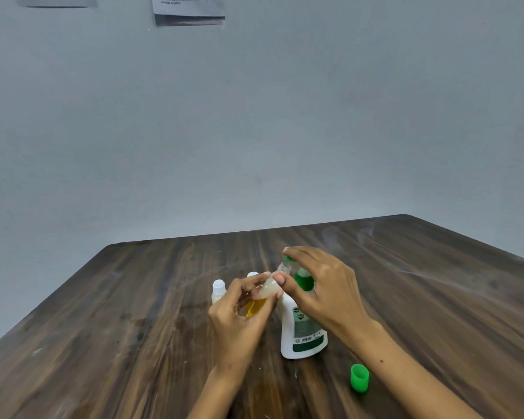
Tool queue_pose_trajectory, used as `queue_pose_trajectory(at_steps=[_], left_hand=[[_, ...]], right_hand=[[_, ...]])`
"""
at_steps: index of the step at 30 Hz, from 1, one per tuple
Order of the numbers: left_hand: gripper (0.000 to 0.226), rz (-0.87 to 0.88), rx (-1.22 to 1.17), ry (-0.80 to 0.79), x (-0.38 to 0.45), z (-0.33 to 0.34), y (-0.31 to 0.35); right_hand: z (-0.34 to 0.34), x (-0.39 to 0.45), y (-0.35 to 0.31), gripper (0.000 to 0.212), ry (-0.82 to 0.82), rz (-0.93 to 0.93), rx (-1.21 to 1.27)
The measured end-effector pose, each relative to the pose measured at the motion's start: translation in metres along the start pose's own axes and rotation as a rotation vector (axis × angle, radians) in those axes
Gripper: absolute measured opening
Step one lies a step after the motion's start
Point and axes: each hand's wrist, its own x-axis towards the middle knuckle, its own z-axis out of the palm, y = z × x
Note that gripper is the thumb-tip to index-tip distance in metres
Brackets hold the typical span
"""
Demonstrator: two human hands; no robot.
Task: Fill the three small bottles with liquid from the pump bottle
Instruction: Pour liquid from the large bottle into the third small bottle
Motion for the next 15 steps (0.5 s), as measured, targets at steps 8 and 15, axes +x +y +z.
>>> queue_pose_trajectory(at_steps=[8, 15], left_hand=[[0.023, 0.015, 0.011, 0.02, 0.0, 0.0, 0.003], [0.022, 0.011, 0.021, 0.018, 0.0, 0.001, -0.001]], right_hand=[[0.007, -0.006, 0.002, 0.069, -0.007, 0.013, -0.023], [0.008, -0.005, 0.001, 0.07, -0.01, 0.011, -0.038]])
